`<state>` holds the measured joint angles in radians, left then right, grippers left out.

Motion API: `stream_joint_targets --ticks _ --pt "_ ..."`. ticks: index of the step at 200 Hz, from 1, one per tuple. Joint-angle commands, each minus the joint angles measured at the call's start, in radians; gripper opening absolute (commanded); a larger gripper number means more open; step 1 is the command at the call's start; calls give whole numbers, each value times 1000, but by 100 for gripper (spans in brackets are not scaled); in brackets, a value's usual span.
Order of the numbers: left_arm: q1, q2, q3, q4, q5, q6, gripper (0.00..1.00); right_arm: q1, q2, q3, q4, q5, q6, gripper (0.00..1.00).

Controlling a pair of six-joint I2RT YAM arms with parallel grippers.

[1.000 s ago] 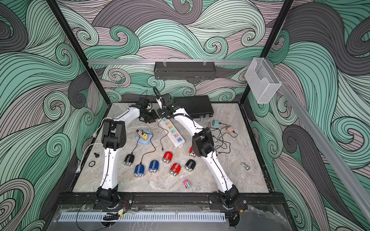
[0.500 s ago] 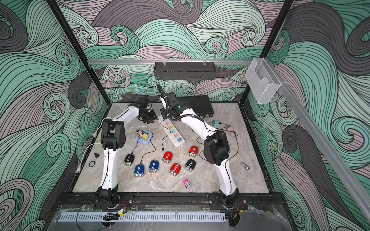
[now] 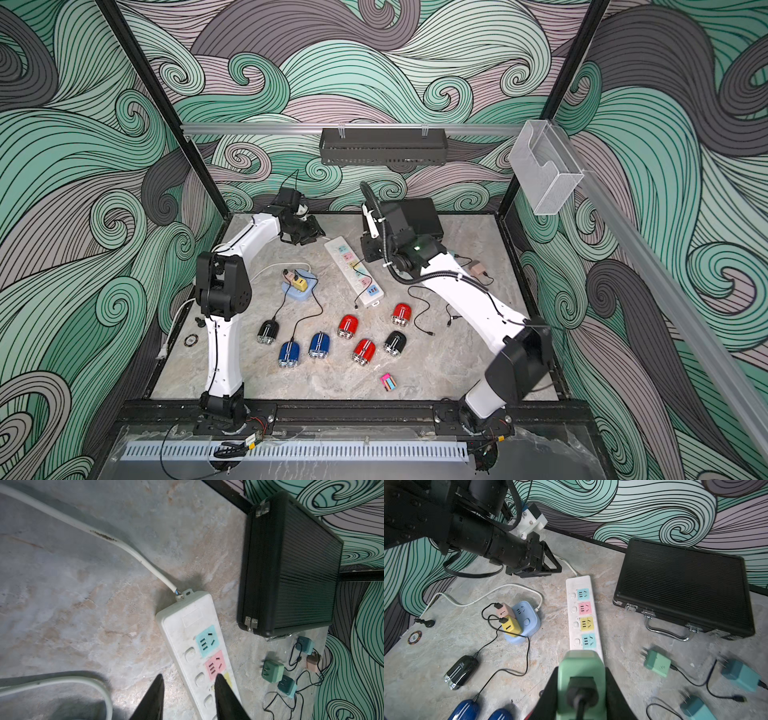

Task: Unplug the electric shaver
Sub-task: Place the plug at the center of the board.

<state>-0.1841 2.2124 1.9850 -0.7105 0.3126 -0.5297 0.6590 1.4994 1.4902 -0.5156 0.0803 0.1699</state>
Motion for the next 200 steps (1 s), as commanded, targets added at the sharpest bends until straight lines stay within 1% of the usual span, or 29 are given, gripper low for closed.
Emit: stream_joint_targets --ticks 1,39,75,104,127,165,188,200 --pt "-15 -66 -16 -17 -32 33 40 4 -119 -59 -2 51 39 8" --pt "-28 -137 -65 -13 -44 42 40 2 -318 -156 -70 124 69 9" --pt "-40 -188 -106 -10 -49 51 41 2 -415 -174 -215 178 84 8" --pt "-50 -218 -137 -4 -50 56 41 1 -498 -203 -316 225 123 8" --pt "-58 -230 -161 10 -49 51 41 -16 -556 -278 -328 212 154 8" --pt "-86 -237 -173 18 -47 42 41 -74 -570 -398 -262 154 185 8" --pt "-110 -252 -200 35 -52 29 41 -164 -562 -461 -200 129 180 8" --pt "-124 -267 -228 55 -59 21 41 -246 -560 -499 -151 63 188 8"
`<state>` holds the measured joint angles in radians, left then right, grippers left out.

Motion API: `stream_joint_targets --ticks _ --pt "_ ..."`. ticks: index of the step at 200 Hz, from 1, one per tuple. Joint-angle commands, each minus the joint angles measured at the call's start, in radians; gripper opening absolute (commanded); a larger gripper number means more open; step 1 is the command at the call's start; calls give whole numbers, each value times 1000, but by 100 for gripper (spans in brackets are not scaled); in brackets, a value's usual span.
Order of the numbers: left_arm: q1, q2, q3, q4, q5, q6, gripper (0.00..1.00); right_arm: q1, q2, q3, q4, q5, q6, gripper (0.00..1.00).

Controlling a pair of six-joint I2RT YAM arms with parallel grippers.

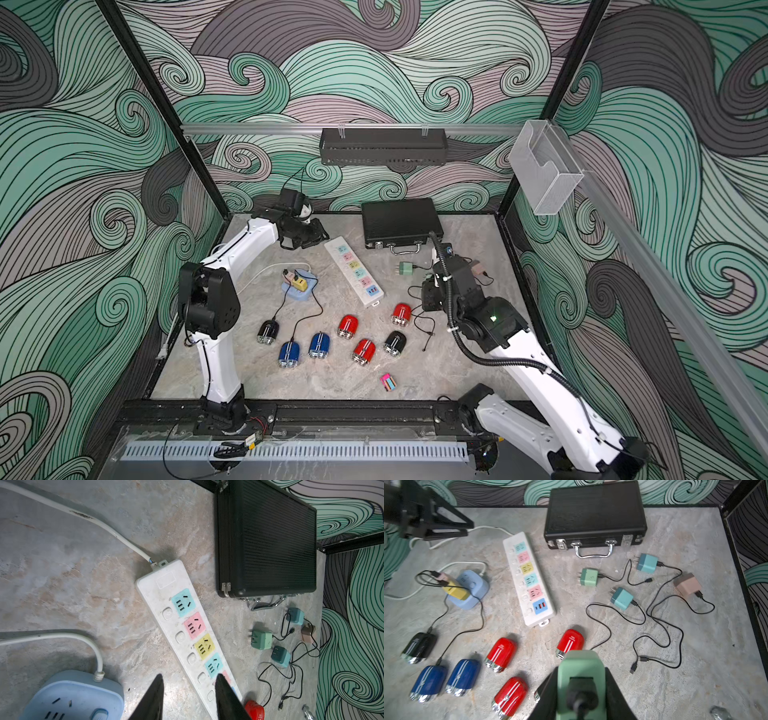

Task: Unplug the electric shaver
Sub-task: Place the plug at the center of the board.

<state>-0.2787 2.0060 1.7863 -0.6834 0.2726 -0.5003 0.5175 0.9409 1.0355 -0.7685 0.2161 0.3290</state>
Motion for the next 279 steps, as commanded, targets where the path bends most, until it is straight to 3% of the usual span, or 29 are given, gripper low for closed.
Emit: stream_joint_targets --ticks 1,57,110,178,279 --pt "-31 -62 -32 30 -19 -10 41 -112 -2 -48 107 -80 30 8" --pt "-85 -124 -123 65 -40 -27 41 -444 83 -166 333 -429 105 7" --pt "-131 -205 -227 90 -64 -29 41 -668 233 -233 540 -611 209 7" --pt "-168 -255 -364 137 -61 -37 41 -781 389 -308 726 -667 313 8" --pt "-190 -367 -526 162 -78 -18 41 -839 596 -324 884 -604 386 7"
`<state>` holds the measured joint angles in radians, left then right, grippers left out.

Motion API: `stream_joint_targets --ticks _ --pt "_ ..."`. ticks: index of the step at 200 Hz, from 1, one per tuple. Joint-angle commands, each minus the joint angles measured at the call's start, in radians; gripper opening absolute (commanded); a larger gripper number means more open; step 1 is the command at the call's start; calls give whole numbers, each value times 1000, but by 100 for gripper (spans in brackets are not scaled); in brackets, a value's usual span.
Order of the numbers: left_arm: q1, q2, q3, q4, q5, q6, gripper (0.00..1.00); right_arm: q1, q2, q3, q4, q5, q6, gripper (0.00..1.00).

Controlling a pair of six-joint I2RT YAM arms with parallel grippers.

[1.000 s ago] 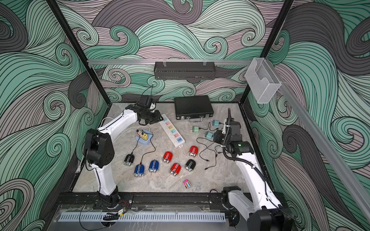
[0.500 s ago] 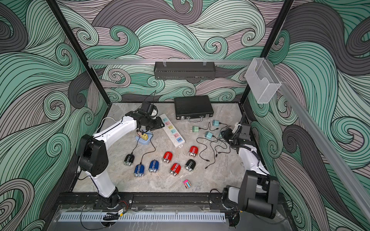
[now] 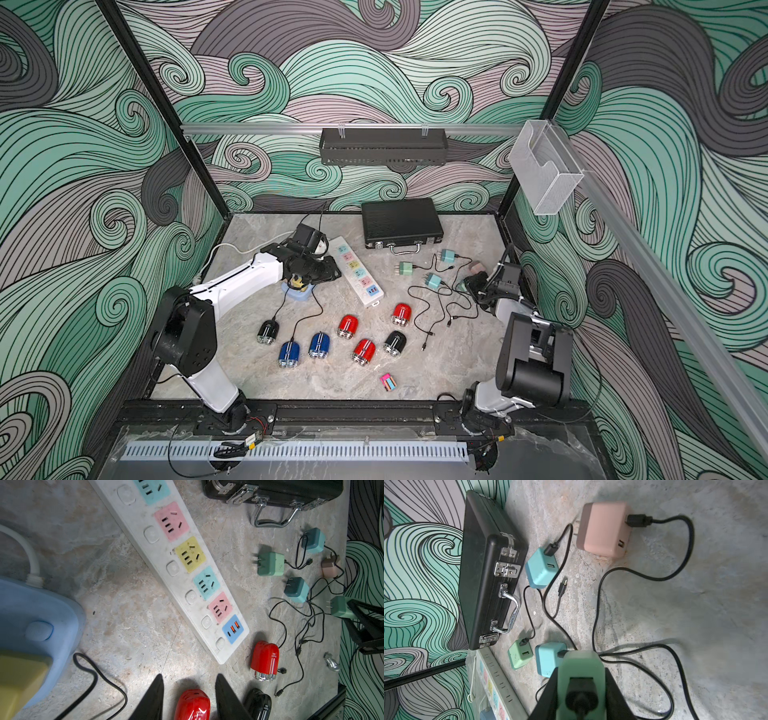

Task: Unplug the electric shaver
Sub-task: Place the plug at the center of the board.

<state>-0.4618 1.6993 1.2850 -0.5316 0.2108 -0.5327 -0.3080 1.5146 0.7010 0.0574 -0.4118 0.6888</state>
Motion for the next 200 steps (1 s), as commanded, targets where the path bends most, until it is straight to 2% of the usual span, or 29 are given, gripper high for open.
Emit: stream_joint_targets --ticks 1,68,119,144,154,167,200 --pt "-7 -62 -26 10 -16 14 41 -14 23 11 58 24 26 7" --pt "-10 -108 -86 18 -19 15 41 -22 110 2 142 -2 60 7" --pt "-11 -110 -93 18 -22 22 41 -23 135 -4 148 -7 67 13" --pt "-11 -107 -89 13 -21 26 41 -24 127 -1 126 -4 61 18" --pt "-11 -107 -87 12 -21 28 42 -25 119 0 110 4 58 25" --pt "-11 -105 -83 6 -21 33 41 -25 108 0 92 14 57 28" --pt "-11 -104 -72 -3 -24 36 42 -26 90 4 70 10 51 31"
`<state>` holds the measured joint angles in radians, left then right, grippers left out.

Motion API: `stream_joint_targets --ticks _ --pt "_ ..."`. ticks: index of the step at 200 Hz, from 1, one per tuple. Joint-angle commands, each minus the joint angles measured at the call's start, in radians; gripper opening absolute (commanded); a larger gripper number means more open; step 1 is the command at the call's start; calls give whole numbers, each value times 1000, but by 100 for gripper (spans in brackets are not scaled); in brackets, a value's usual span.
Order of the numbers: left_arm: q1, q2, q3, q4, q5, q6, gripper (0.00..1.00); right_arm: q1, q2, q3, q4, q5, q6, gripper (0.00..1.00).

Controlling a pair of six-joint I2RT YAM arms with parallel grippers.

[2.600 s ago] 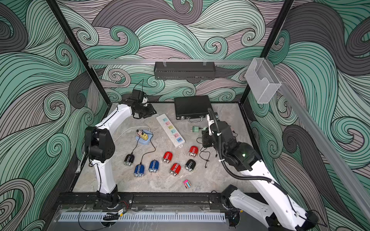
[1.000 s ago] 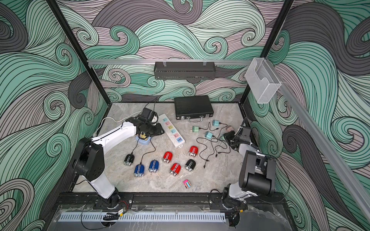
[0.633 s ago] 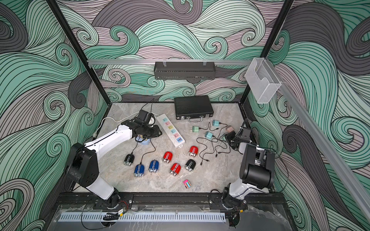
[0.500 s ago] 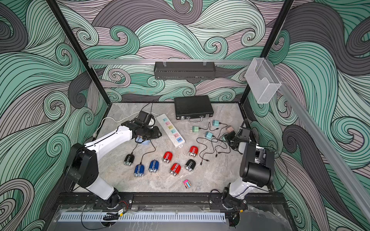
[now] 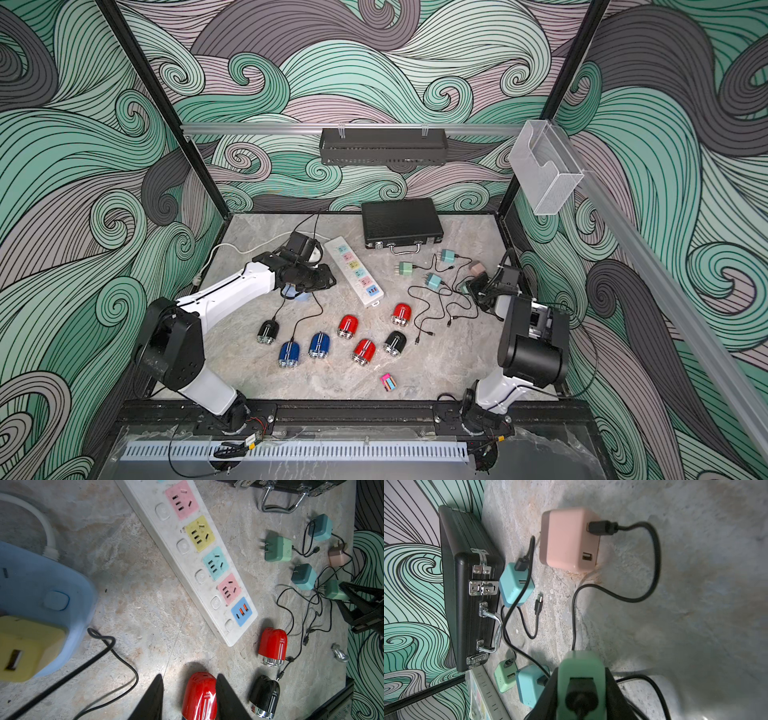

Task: Unplug the electric shaver
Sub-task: Place the plug at the center of the board.

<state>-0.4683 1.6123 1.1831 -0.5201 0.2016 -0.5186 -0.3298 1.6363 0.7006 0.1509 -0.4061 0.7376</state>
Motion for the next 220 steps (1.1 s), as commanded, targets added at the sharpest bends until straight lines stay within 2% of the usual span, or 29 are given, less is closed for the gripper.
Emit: stream_joint_targets --ticks 1,18,36,61,139,187,220 --pt "-4 -17 30 -15 -14 23 42 -5 -32 4 -24 4 2 31" --pt "-4 -13 32 -17 -14 22 42 -7 -36 4 -39 2 4 36" --pt "-4 -14 30 -17 -14 18 42 -13 -58 -6 -62 2 13 50" --pt "-4 -16 25 -17 -13 16 42 -13 -115 -19 -103 12 5 56" --pt "-4 -64 16 -44 -37 21 43 -47 -265 -25 -355 85 -38 58" --pt "-4 -81 27 -67 -55 25 43 -54 -357 -23 -434 100 -52 58" --pt "-4 -110 32 -87 -69 23 43 -36 -413 -16 -415 28 -67 57"
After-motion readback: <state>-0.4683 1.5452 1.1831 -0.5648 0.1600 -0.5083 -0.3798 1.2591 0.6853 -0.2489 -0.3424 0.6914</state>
